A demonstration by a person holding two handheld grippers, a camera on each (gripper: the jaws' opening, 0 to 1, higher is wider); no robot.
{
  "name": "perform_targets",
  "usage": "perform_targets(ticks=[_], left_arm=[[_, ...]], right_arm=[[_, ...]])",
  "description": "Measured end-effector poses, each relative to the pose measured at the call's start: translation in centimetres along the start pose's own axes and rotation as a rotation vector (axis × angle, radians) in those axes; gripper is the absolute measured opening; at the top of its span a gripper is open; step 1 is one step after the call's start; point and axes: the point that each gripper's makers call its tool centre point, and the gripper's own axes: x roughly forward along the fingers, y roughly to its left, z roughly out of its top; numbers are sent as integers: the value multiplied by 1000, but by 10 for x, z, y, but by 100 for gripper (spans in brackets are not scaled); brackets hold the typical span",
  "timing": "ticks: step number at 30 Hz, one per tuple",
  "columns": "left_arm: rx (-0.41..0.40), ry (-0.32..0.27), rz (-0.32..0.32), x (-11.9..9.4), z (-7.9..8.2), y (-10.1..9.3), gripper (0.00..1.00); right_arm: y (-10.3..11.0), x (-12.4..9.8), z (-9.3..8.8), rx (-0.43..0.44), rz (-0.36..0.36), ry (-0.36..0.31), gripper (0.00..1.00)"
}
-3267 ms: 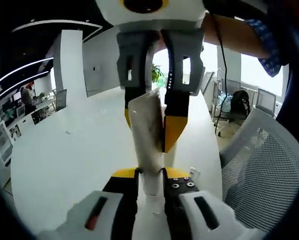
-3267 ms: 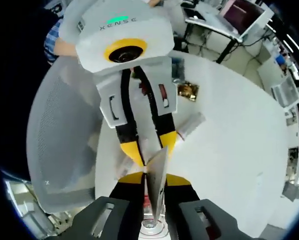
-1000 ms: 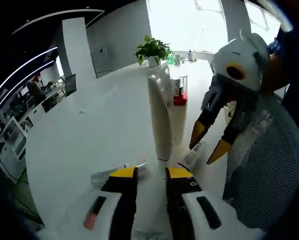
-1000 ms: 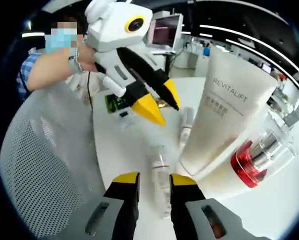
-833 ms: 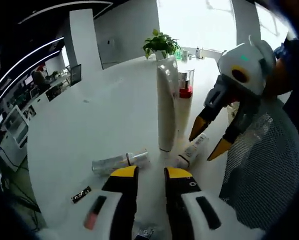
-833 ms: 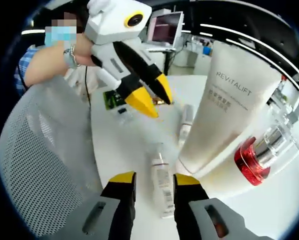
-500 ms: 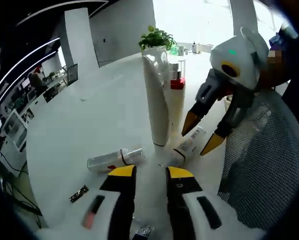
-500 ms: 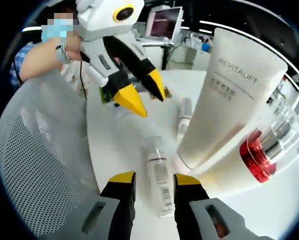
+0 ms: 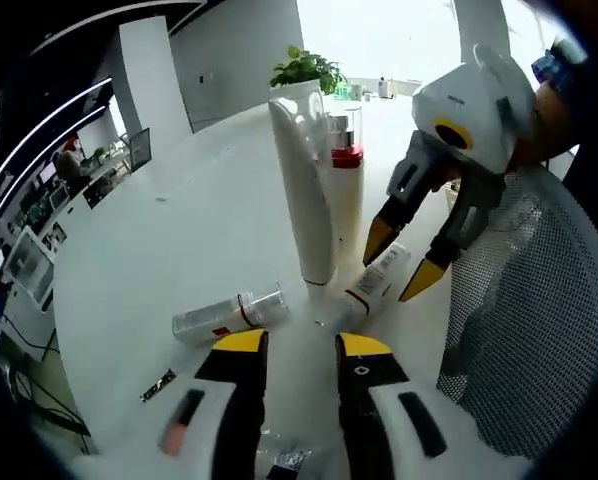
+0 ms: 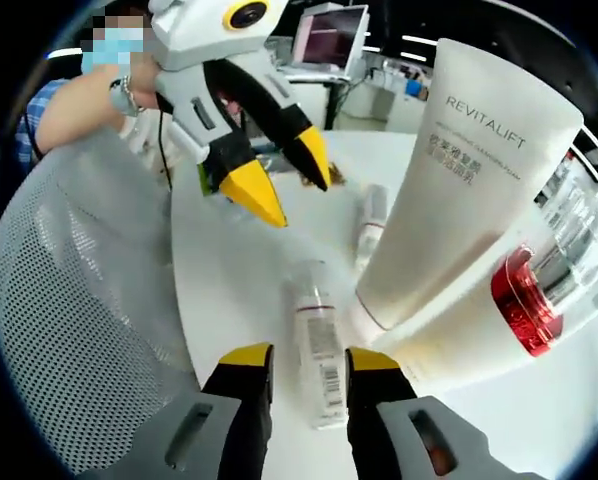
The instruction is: Arrange the skincare products in the storage area until every visible bottle or jar stands upright without overlapping.
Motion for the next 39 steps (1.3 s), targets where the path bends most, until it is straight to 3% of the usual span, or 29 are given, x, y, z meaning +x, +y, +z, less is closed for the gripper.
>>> perform_targets(ticks=[18,23,39], left_arm=[[24,-13,-22,-1,3,-4,27],[35,-21,-27,-1,5,-5,27],[16,-46,-44,0,9,-6,28]], right_arm=[[-2,25,16,-84,7,49,19],[-3,31,11,-84,10,82,15],[-1,29,3,-81,0,113,15]])
